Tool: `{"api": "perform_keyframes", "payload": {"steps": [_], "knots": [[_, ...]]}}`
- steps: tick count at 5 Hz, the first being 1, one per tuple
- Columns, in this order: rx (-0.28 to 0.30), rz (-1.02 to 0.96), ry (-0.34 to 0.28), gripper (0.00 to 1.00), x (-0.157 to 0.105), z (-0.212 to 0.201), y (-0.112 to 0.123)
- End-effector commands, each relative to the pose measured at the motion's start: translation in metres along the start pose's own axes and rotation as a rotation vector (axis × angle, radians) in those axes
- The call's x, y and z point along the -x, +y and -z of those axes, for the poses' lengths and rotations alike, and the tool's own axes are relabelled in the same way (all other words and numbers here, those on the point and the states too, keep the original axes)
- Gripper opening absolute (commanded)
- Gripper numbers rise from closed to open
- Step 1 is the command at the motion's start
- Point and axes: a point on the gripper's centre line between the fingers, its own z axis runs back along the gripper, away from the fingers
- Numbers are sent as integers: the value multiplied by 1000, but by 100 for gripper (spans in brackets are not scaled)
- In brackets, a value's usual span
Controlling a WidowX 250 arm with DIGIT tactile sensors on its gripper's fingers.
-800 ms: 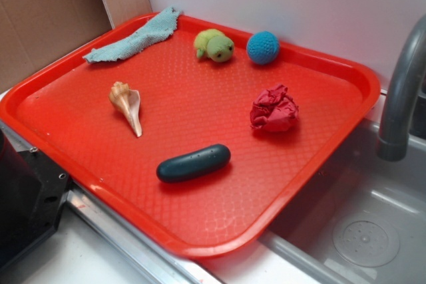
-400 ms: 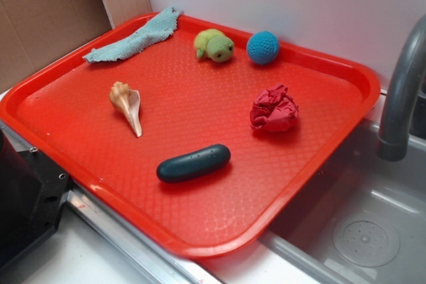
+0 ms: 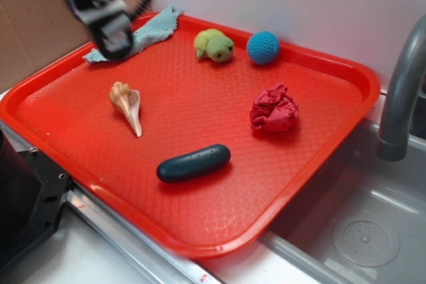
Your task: Grab the plastic pickle.
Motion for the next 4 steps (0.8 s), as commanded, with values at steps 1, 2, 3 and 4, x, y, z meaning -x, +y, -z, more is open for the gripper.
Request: {"api": "perform_keyframes", "payload": {"steps": [1, 2, 3, 4], "knots": [[31, 173, -40, 100, -17, 5, -48], [31, 173, -40, 100, -17, 5, -48], [31, 173, -40, 100, -17, 5, -48], [2, 251, -82, 100, -32, 35, -39]]}}
